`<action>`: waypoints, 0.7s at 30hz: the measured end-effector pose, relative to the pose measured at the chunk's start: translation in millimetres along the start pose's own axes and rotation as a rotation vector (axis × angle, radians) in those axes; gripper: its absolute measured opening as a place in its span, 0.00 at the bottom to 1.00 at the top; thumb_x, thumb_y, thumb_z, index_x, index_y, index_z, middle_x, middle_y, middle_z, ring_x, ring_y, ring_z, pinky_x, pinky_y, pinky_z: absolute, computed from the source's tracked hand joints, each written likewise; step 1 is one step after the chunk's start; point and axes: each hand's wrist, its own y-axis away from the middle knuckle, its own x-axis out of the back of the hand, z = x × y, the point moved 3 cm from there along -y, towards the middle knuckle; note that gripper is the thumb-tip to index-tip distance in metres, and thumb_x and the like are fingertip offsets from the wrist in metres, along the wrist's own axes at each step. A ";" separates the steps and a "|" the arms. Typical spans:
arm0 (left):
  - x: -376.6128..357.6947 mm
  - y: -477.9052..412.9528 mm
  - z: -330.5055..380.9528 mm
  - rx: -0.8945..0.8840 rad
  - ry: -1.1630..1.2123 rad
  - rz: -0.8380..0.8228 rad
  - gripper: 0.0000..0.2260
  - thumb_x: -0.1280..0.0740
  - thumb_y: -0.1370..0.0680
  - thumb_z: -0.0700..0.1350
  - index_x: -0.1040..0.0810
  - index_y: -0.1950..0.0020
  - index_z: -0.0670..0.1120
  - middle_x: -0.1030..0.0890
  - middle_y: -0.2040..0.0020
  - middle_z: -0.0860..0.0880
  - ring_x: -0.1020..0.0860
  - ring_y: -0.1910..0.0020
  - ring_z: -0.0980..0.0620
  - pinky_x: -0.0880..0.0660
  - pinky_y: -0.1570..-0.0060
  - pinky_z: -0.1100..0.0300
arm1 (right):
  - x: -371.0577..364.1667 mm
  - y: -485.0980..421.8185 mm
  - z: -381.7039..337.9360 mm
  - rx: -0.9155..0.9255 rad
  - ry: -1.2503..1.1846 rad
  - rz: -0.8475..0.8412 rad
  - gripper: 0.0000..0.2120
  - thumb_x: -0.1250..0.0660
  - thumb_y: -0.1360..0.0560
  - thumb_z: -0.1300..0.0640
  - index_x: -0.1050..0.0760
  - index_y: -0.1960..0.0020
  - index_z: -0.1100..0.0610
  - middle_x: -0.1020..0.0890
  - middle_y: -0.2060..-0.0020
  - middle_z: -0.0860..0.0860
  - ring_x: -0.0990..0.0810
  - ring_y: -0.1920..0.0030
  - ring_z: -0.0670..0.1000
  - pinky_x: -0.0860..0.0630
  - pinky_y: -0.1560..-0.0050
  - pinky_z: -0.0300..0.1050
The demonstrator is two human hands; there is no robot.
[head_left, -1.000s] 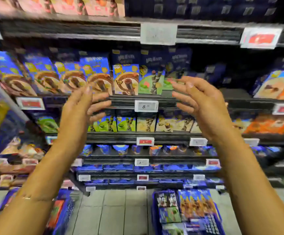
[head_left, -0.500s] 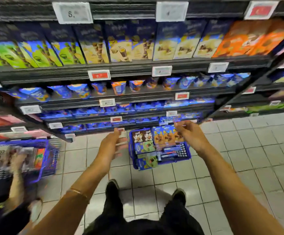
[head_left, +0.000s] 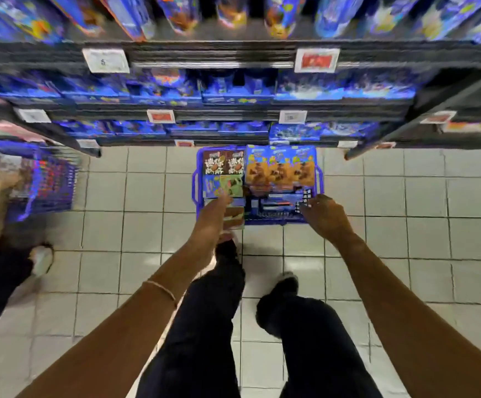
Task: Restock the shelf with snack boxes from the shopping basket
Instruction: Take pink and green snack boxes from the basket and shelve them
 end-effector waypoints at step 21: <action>-89.4 -312.2 -74.1 -0.261 0.051 -0.211 0.32 0.50 0.17 0.71 0.18 0.42 0.49 0.13 0.45 0.47 0.14 0.45 0.47 0.25 0.43 0.49 | -251.6 -279.1 115.8 0.355 0.796 0.232 0.20 0.31 0.29 0.65 0.23 0.37 0.58 0.22 0.43 0.56 0.20 0.42 0.60 0.21 0.52 0.52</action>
